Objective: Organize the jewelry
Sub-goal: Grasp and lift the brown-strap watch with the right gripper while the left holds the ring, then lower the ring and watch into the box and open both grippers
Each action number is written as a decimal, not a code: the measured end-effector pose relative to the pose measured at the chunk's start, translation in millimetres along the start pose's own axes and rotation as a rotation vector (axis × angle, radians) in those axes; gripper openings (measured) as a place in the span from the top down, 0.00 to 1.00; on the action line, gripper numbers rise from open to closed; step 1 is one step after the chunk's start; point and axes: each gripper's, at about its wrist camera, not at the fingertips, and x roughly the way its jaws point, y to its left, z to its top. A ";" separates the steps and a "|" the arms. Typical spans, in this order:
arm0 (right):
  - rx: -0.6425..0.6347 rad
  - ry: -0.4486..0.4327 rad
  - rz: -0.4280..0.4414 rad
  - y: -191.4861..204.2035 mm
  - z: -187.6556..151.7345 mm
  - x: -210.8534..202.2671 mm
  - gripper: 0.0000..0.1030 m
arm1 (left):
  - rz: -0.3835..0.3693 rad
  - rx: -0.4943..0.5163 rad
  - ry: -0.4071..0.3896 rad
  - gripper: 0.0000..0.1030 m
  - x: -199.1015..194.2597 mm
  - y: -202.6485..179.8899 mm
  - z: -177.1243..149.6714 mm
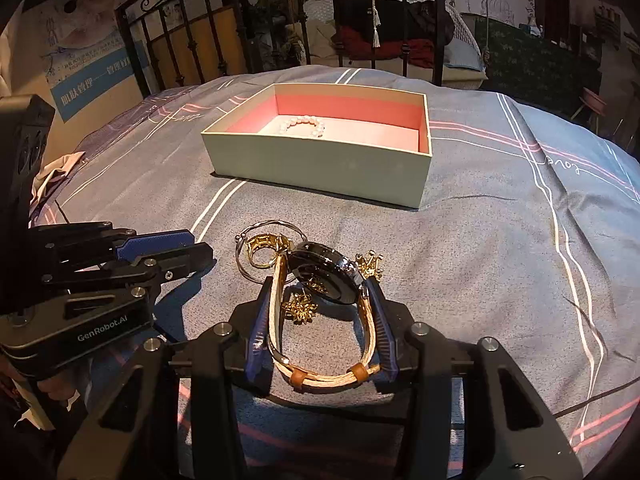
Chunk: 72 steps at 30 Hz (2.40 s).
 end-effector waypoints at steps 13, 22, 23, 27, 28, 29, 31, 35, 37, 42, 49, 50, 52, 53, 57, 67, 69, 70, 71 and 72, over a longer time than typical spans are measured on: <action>0.008 -0.009 -0.003 -3.7 5.3 -1.5 0.56 | -0.009 0.002 -0.022 0.80 -5.7 -3.0 8.6; 0.018 -0.073 -0.011 -11.8 32.7 -7.6 0.56 | -0.015 -0.008 -0.047 0.80 -8.7 0.9 33.8; 0.019 -0.078 -0.011 -12.8 35.7 -7.5 0.56 | -0.010 -0.007 -0.052 0.80 -8.9 0.9 37.3; 0.021 -0.097 -0.007 -16.8 48.2 -6.9 0.56 | -0.004 -0.017 -0.060 0.80 -8.4 4.9 49.3; 0.024 -0.102 -0.005 -18.2 51.5 -6.4 0.56 | -0.004 -0.015 -0.061 0.80 -7.8 5.6 52.3; 0.024 -0.105 -0.004 -19.2 54.9 -5.2 0.56 | -0.001 -0.013 -0.065 0.80 -7.0 6.1 55.7; 0.023 -0.111 -0.005 -20.2 61.7 -2.7 0.56 | 0.003 -0.010 -0.072 0.80 -5.4 6.3 62.7; 0.018 -0.108 0.003 -21.6 75.7 6.4 0.56 | 0.006 -0.010 -0.090 0.80 -1.7 9.1 78.1; 0.013 -0.107 0.002 -21.8 82.5 12.3 0.56 | 0.008 -0.012 -0.091 0.80 2.8 11.2 85.1; -0.007 -0.102 -0.001 -21.6 100.5 26.5 0.56 | 0.012 -0.034 -0.088 0.80 17.3 18.4 103.3; -0.025 -0.081 -0.021 -26.2 121.6 51.1 0.56 | 0.023 -0.056 -0.088 0.80 31.9 27.6 128.6; -0.026 -0.077 -0.024 -26.9 123.4 54.5 0.56 | 0.025 -0.056 -0.082 0.80 34.9 27.9 130.7; -0.023 -0.065 -0.025 -27.6 127.0 60.9 0.56 | 0.022 -0.071 -0.070 0.80 41.4 29.9 134.8; -0.027 -0.058 -0.027 -27.4 128.5 64.1 0.56 | 0.020 -0.073 -0.065 0.80 44.9 30.7 136.5; -0.041 -0.017 -0.033 -27.3 131.6 81.7 0.56 | 0.026 -0.093 -0.013 0.80 62.6 35.4 141.9; -0.059 0.027 -0.037 -25.5 126.7 100.3 0.56 | 0.053 -0.108 0.044 0.80 82.3 42.6 144.8; -0.071 0.032 -0.038 -24.8 125.7 100.7 0.56 | 0.054 -0.113 0.051 0.80 84.5 43.9 144.7; -0.076 0.035 -0.039 -24.6 125.6 101.0 0.56 | 0.055 -0.112 0.054 0.80 84.9 44.3 144.5; -0.077 0.039 -0.041 -24.4 125.5 101.3 0.56 | 0.059 -0.110 0.056 0.80 85.1 44.2 144.3; -0.078 0.039 -0.041 -24.0 125.2 101.0 0.56 | 0.064 -0.103 0.053 0.80 84.2 43.6 144.0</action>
